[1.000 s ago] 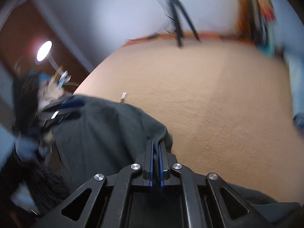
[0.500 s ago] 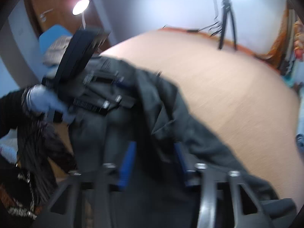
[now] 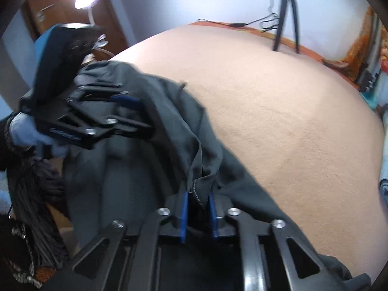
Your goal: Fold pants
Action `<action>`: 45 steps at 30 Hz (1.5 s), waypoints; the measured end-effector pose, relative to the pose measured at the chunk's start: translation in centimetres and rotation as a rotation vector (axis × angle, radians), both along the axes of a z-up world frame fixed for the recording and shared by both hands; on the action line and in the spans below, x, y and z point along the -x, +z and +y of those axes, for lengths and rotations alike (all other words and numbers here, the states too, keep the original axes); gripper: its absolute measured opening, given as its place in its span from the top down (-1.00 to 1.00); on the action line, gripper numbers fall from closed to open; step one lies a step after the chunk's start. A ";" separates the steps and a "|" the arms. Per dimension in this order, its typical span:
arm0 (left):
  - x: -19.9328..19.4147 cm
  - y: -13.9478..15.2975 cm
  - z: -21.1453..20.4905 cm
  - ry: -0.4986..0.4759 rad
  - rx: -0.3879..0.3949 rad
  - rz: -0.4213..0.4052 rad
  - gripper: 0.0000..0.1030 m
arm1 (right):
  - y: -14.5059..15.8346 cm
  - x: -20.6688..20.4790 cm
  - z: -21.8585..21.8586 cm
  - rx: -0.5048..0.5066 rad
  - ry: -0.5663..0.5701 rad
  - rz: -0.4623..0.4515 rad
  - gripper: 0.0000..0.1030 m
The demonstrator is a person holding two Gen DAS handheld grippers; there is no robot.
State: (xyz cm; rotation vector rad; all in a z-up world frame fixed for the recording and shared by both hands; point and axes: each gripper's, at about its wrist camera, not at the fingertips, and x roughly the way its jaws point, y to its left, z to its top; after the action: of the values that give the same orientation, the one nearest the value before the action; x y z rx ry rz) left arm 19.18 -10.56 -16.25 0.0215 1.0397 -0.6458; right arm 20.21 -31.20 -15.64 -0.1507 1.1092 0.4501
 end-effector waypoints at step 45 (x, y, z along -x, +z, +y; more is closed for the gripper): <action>9.4 -2.8 44.9 1.133 0.533 0.062 -0.29 | 3.2 5.3 1.9 -0.125 -0.260 -0.118 -0.16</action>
State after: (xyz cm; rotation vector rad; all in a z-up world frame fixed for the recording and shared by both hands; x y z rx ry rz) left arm 9.74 34.38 -19.01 -0.9898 0.7445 0.1419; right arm 14.94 -29.26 -12.39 0.0764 0.9662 0.2729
